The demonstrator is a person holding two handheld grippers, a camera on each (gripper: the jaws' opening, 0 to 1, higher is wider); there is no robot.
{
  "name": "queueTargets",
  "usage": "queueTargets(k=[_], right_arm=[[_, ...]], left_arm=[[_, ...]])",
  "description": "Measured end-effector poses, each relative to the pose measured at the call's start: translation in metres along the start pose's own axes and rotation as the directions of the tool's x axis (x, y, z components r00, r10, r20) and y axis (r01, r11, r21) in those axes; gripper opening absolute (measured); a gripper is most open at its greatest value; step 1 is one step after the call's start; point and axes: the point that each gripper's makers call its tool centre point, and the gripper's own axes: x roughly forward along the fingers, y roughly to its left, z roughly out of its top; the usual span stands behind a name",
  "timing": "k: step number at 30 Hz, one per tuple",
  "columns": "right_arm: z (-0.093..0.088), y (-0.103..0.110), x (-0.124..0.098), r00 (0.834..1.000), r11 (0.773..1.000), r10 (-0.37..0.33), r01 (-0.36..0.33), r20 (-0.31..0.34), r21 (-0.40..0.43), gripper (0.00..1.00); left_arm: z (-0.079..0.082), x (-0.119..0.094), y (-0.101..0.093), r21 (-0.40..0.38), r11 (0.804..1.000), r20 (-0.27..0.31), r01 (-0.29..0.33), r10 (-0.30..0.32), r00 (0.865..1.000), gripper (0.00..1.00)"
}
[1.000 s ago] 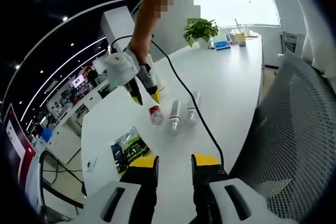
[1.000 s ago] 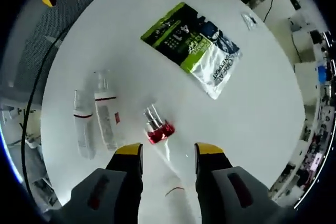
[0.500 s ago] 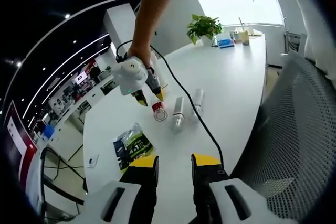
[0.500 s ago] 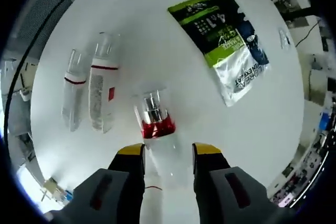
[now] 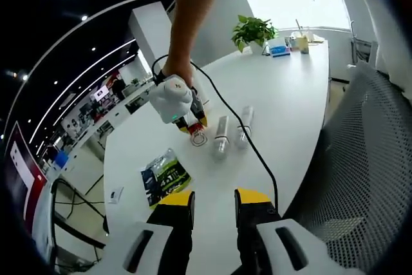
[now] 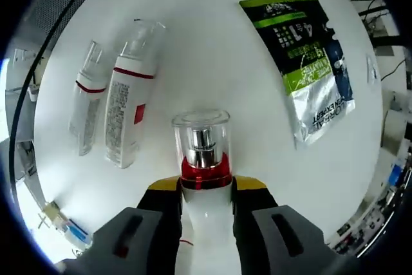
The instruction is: Arrange the skincare products in the storage area until every visible bottle or jar stands upright without overlapping.
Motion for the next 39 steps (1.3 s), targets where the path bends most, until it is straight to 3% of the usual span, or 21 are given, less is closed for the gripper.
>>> queueTargets(k=[10,18,25,32,39], right_arm=[[0.002,-0.001,0.000,0.999,0.999,0.004,-0.006,0.037,0.047,0.28],[0.003,-0.001,0.000,1.000,0.997,-0.001,-0.002,0.030,0.081,0.28],[0.002,-0.002,0.000,1.000,0.998,0.000,-0.001,0.005,0.059,0.26],[0.004,-0.012,-0.007,0.997,0.985,-0.065,0.057,0.043,0.163,0.25],[0.012,-0.029,-0.029,0.984,0.964,-0.139,0.110,0.108,0.241,0.25]], left_arm=[[-0.002,0.000,0.001,-0.002,1.000,-0.010,-0.001,0.001,1.000,0.25],[-0.002,0.000,0.001,-0.003,1.000,-0.012,-0.003,0.003,1.000,0.25],[-0.003,0.000,0.000,-0.002,1.000,-0.016,0.000,0.000,1.000,0.25],[-0.002,0.000,0.001,-0.002,1.000,-0.012,-0.004,0.004,1.000,0.25],[-0.001,-0.001,0.001,0.001,1.000,-0.007,-0.005,0.005,1.000,0.25]])
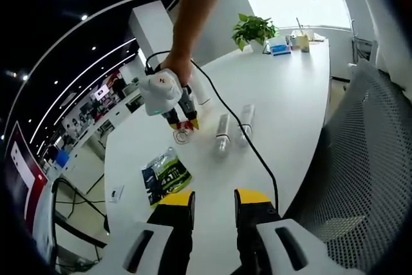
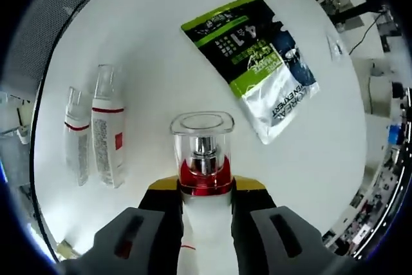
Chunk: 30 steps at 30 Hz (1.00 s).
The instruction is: Arrange the skincare products in the storage area until every visible bottle or jar stands upright without overlapping.
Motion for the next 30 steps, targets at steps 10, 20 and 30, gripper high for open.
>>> queueTargets(k=[10,20,30], right_arm=[[0.019,-0.011,-0.026,0.989,0.987,-0.098,0.082,0.108,0.139,0.24],[0.025,-0.009,-0.049,0.970,0.958,-0.163,0.112,0.181,0.264,0.24],[0.023,-0.011,-0.064,0.950,0.915,-0.219,0.121,0.223,0.385,0.24]], left_arm=[[0.001,0.000,-0.001,0.008,1.000,0.003,0.005,-0.005,1.000,0.25],[0.002,0.000,-0.005,0.025,1.000,0.010,0.017,-0.018,1.000,0.25],[0.003,-0.001,-0.006,0.033,0.999,0.013,0.023,-0.023,1.000,0.25]])
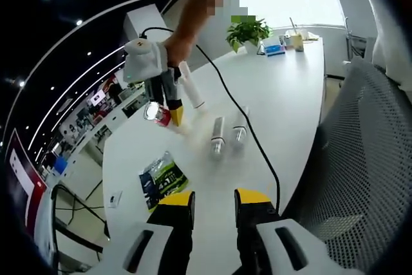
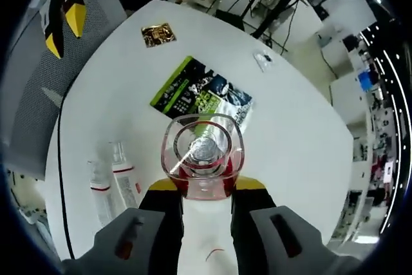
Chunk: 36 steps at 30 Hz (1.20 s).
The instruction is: Arrange the skincare products in the storage area until every visible bottle or jar stands upright without overlapping.
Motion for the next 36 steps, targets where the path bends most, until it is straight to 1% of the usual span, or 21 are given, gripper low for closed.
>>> queueTargets(k=[5,8,13,15,16,18,20,22,23,25,26,27,28,29,30,31,32,33,34,35,36], right_arm=[[0.005,-0.004,-0.008,0.999,0.998,-0.022,0.020,0.033,0.055,0.24],[0.013,-0.005,-0.015,0.997,0.995,-0.044,0.038,0.060,0.088,0.24],[0.030,0.000,-0.030,0.990,0.987,-0.079,0.062,0.115,0.147,0.24],[0.040,0.005,-0.038,0.984,0.981,-0.102,0.075,0.147,0.178,0.24],[0.042,0.005,-0.040,0.982,0.980,-0.107,0.078,0.154,0.184,0.24],[0.050,0.008,-0.050,0.974,0.970,-0.136,0.094,0.183,0.223,0.24],[0.058,0.010,-0.062,0.960,0.955,-0.181,0.119,0.215,0.272,0.24],[0.066,0.014,-0.078,0.942,0.936,-0.231,0.146,0.245,0.321,0.24],[0.068,0.017,-0.087,0.928,0.915,-0.267,0.160,0.259,0.371,0.24],[0.070,0.023,-0.100,0.907,0.889,-0.304,0.161,0.290,0.428,0.25],[0.069,0.028,-0.108,0.894,0.858,-0.324,0.140,0.309,0.495,0.25],[0.069,0.033,-0.114,0.887,0.834,-0.333,0.118,0.321,0.539,0.25],[0.067,0.039,-0.119,0.880,0.805,-0.340,0.091,0.331,0.586,0.25],[0.064,0.045,-0.127,0.864,0.755,-0.366,0.057,0.347,0.654,0.24],[0.062,0.053,-0.136,0.842,0.706,-0.403,0.036,0.359,0.707,0.24],[0.060,0.055,-0.139,0.837,0.687,-0.413,0.027,0.359,0.726,0.24],[0.052,0.061,-0.145,0.819,0.633,-0.448,0.009,0.358,0.774,0.24],[0.048,0.065,-0.150,0.806,0.602,-0.469,-0.006,0.360,0.798,0.24],[0.043,0.069,-0.155,0.793,0.564,-0.496,-0.017,0.354,0.826,0.24],[0.034,0.075,-0.162,0.775,0.513,-0.527,-0.037,0.348,0.858,0.24],[0.025,0.082,-0.170,0.755,0.451,-0.559,-0.071,0.344,0.889,0.24]], left_arm=[[0.001,-0.001,0.000,0.000,1.000,0.002,0.001,-0.001,1.000,0.25],[0.001,-0.001,0.000,0.001,1.000,0.003,0.001,-0.001,1.000,0.25],[0.003,-0.001,-0.001,0.002,1.000,0.009,0.007,-0.007,1.000,0.25],[0.004,-0.002,-0.002,-0.001,1.000,0.016,0.016,-0.015,1.000,0.25],[0.005,-0.002,-0.003,-0.001,1.000,0.022,0.017,-0.017,1.000,0.25],[0.007,-0.002,-0.005,-0.004,1.000,0.028,0.030,-0.030,0.999,0.25],[0.009,-0.002,-0.008,0.001,0.999,0.039,0.042,-0.042,0.998,0.25],[0.010,-0.002,-0.010,0.005,0.998,0.045,0.055,-0.055,0.997,0.25],[0.010,-0.002,-0.011,0.006,0.998,0.046,0.058,-0.058,0.997,0.25],[0.010,-0.002,-0.013,0.009,0.998,0.048,0.063,-0.063,0.997,0.25],[0.012,-0.002,-0.013,0.010,0.998,0.053,0.062,-0.063,0.997,0.25],[0.013,-0.003,-0.013,0.013,0.998,0.063,0.059,-0.059,0.996,0.25],[0.013,-0.003,-0.013,0.016,0.998,0.065,0.057,-0.058,0.996,0.25],[0.013,-0.002,-0.015,0.021,0.998,0.062,0.063,-0.064,0.996,0.25],[0.012,-0.002,-0.017,0.023,0.997,0.055,0.073,-0.074,0.996,0.25],[0.011,-0.001,-0.020,0.027,0.996,0.051,0.086,-0.087,0.995,0.25],[0.011,0.000,-0.022,0.032,0.995,0.051,0.095,-0.096,0.994,0.25],[0.011,0.000,-0.025,0.035,0.993,0.049,0.110,-0.112,0.993,0.25],[0.010,0.000,-0.028,0.038,0.991,0.043,0.127,-0.129,0.991,0.25],[0.009,0.001,-0.032,0.046,0.989,0.036,0.143,-0.145,0.989,0.25],[0.008,0.002,-0.034,0.050,0.987,0.031,0.154,-0.155,0.987,0.25]])
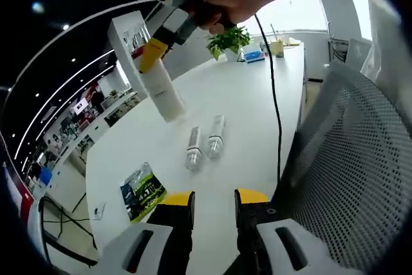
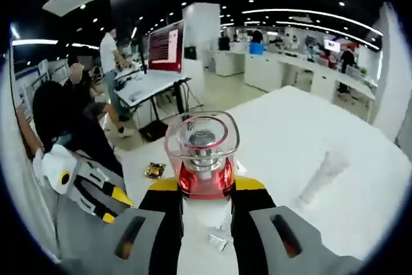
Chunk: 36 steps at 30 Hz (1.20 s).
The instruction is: Arrange the skincare products in the storage area until every visible bottle or jar stands upright without overlapping.
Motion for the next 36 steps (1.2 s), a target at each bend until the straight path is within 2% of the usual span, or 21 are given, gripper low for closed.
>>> queueTargets(k=[3,8,9,12,15,19,27,28,29,32,34,36], right_arm=[[-0.002,-0.011,-0.030,0.996,0.991,-0.040,0.030,0.078,0.131,0.24],[-0.008,-0.023,-0.070,0.987,0.978,-0.082,0.053,0.139,0.202,0.24],[-0.010,-0.025,-0.077,0.984,0.974,-0.089,0.054,0.152,0.222,0.24],[-0.018,-0.024,-0.086,0.982,0.969,-0.097,0.056,0.164,0.240,0.25],[-0.027,-0.014,-0.085,0.986,0.974,-0.062,0.027,0.152,0.224,0.25],[-0.039,-0.005,-0.080,0.989,0.983,-0.006,-0.021,0.146,0.180,0.25],[-0.052,0.003,-0.068,0.980,0.979,0.066,-0.099,0.186,0.175,0.25],[-0.054,0.003,-0.066,0.980,0.979,0.070,-0.104,0.187,0.176,0.25],[-0.055,0.004,-0.065,0.979,0.978,0.076,-0.110,0.190,0.177,0.25],[-0.053,0.011,-0.064,0.973,0.977,0.103,-0.138,0.208,0.163,0.25],[-0.052,0.015,-0.063,0.969,0.978,0.108,-0.144,0.223,0.150,0.25],[-0.053,0.018,-0.062,0.966,0.974,0.123,-0.161,0.226,0.159,0.25]], left_arm=[[-0.001,0.001,-0.003,0.004,1.000,-0.008,0.014,-0.014,1.000,0.25],[-0.008,0.004,-0.005,-0.025,0.999,-0.042,0.036,-0.038,0.998,0.26],[-0.010,0.004,-0.009,-0.070,0.996,-0.047,0.060,-0.064,0.997,0.26],[-0.011,0.004,-0.006,-0.112,0.992,-0.047,0.065,-0.071,0.996,0.27],[-0.016,0.006,-0.005,-0.153,0.986,-0.075,0.068,-0.080,0.994,0.28],[-0.025,0.008,-0.006,-0.150,0.987,-0.125,0.055,-0.074,0.989,0.28],[-0.026,0.006,0.001,-0.141,0.990,-0.131,0.020,-0.038,0.991,0.28],[-0.027,0.007,0.001,-0.149,0.989,-0.139,0.025,-0.046,0.989,0.28],[-0.028,0.008,-0.004,-0.190,0.980,-0.140,0.052,-0.079,0.987,0.28],[-0.024,0.007,-0.004,-0.186,0.981,-0.117,0.056,-0.078,0.990,0.30],[-0.016,0.005,-0.006,-0.216,0.973,-0.083,0.077,-0.097,0.992,0.30],[-0.015,0.004,-0.005,-0.218,0.973,-0.086,0.076,-0.097,0.992,0.31]])
